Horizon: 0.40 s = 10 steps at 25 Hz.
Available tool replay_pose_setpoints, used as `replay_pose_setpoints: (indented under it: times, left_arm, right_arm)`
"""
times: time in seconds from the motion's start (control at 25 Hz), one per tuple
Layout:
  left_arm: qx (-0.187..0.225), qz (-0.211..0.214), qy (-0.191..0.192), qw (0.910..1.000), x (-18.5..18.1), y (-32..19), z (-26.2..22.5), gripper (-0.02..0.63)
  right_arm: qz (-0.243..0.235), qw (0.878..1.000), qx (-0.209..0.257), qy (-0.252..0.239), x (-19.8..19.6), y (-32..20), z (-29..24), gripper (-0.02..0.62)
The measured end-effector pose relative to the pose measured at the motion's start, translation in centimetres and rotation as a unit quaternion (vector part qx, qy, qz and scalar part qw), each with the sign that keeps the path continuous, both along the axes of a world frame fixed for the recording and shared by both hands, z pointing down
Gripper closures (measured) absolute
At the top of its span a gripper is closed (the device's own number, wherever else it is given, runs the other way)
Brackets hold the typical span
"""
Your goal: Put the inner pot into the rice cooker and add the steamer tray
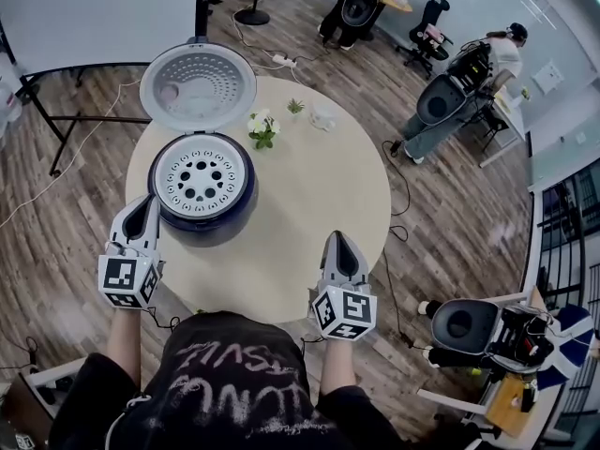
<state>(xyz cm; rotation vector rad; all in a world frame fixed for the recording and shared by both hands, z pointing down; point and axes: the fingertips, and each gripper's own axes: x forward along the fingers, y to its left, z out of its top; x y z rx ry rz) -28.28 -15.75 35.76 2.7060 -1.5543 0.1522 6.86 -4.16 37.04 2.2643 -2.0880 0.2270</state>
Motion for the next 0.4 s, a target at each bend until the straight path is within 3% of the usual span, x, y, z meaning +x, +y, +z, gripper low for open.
replay_pose_setpoints:
  times: [0.4]
  left_arm:
    - [0.004,-0.004,-0.003,1.0000,0.4,0.1,0.2,0.594]
  right_arm:
    - [0.009,1.000,-0.014,-0.006,0.8,0.0,1.1,0.592]
